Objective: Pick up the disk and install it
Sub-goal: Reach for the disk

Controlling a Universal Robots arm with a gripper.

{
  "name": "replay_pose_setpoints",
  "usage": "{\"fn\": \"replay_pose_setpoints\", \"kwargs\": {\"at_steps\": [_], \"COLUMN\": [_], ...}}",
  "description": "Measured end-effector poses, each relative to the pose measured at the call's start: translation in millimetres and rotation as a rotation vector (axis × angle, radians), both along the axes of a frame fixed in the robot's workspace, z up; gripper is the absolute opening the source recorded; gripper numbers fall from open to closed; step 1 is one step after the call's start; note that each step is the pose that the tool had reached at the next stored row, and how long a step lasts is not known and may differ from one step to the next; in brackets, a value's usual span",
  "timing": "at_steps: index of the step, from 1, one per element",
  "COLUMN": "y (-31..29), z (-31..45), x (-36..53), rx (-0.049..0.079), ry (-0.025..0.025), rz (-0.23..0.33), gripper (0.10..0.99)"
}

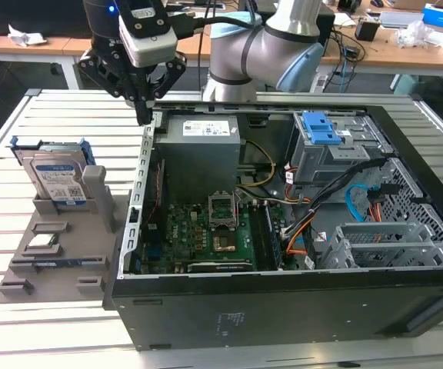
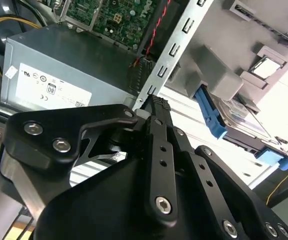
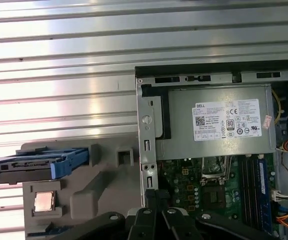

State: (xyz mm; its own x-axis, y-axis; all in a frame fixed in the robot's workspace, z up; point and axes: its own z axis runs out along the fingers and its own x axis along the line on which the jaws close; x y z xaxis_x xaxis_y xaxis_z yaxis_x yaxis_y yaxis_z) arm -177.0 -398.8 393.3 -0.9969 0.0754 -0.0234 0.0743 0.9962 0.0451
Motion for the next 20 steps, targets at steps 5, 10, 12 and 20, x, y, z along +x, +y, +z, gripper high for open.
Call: {"fn": "replay_pose_setpoints", "kwargs": {"at_steps": [5, 10, 12, 20], "y": [0.0, 0.0, 0.0, 0.0], "z": [0.0, 0.0, 0.0, 0.0], "x": [-20.4, -34.7, -38.6, -61.0], "rx": [0.000, 0.000, 0.000, 0.000], "ry": [0.0000, 0.0000, 0.0000, 0.0000], "rz": [0.000, 0.000, 0.000, 0.000], "gripper": [0.106, 0.106, 0.106, 0.106]}}
